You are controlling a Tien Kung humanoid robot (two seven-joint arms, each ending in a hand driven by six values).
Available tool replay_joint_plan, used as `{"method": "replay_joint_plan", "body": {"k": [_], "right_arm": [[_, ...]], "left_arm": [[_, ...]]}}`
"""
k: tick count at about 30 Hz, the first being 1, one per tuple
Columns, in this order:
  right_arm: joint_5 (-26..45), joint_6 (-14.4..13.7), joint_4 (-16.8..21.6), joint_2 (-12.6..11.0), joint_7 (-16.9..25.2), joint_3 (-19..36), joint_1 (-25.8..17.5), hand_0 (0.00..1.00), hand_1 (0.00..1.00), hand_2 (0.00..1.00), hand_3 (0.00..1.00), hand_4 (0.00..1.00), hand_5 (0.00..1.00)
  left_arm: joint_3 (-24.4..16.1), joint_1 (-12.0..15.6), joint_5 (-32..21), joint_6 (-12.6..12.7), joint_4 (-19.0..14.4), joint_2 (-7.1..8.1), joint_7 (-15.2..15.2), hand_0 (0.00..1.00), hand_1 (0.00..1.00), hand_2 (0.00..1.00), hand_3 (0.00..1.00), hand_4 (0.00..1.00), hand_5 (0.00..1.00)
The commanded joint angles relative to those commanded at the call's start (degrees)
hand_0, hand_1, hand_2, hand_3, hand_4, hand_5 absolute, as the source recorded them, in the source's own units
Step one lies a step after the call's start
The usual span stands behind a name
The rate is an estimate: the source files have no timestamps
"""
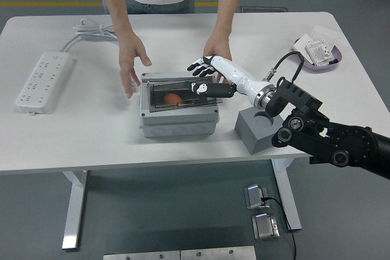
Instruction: Fetch the battery,place it into the box,close the lid of the box
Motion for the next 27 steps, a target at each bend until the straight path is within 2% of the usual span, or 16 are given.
{"method": "replay_joint_plan", "body": {"k": [6, 11, 16, 18, 23, 27], "right_arm": [[-7.26, 2.38, 4.56, -2.59, -1.81, 11.40, -7.60, 0.746, 0.665, 0.706, 0.757, 0.756, 0.608], [-10.26, 0.09, 6.34, -1.42, 2.87, 22.73, -15.22, 0.739, 0.663, 0.704, 0.751, 0.755, 0.608], [-3.92, -4.77, 5.16, 0.96, 10.71, 33.67, -23.03, 0.730, 0.654, 0.694, 0.743, 0.758, 0.611], [-0.09, -5.53, 4.17, 1.73, 14.43, 37.40, -26.20, 0.730, 0.654, 0.694, 0.743, 0.758, 0.611], [10.66, -3.14, 1.49, 4.03, 23.55, 44.06, -33.17, 0.714, 0.625, 0.664, 0.716, 0.762, 0.610], [19.04, -1.73, 0.49, 5.72, 29.51, 45.37, -36.83, 0.714, 0.625, 0.664, 0.716, 0.762, 0.610]], "left_arm": [[0.54, 0.48, -1.02, 0.14, 0.02, -0.27, -0.15, 0.641, 0.689, 0.587, 0.568, 0.574, 0.006], [0.90, 1.04, -1.75, 0.35, 0.04, -0.43, -0.25, 0.641, 0.689, 0.586, 0.567, 0.574, 0.006], [1.42, 1.17, -2.58, 0.46, 0.06, -0.42, -0.47, 0.640, 0.689, 0.586, 0.567, 0.573, 0.005], [1.45, 1.19, -2.66, 0.49, 0.06, -0.34, -0.51, 0.640, 0.689, 0.586, 0.567, 0.573, 0.005], [1.23, 1.32, -2.37, 0.48, 0.04, -0.01, -0.53, 0.640, 0.688, 0.586, 0.567, 0.573, 0.005], [1.24, 1.75, -2.44, 0.52, 0.04, 0.28, -0.61, 0.640, 0.688, 0.586, 0.567, 0.573, 0.005]]}}
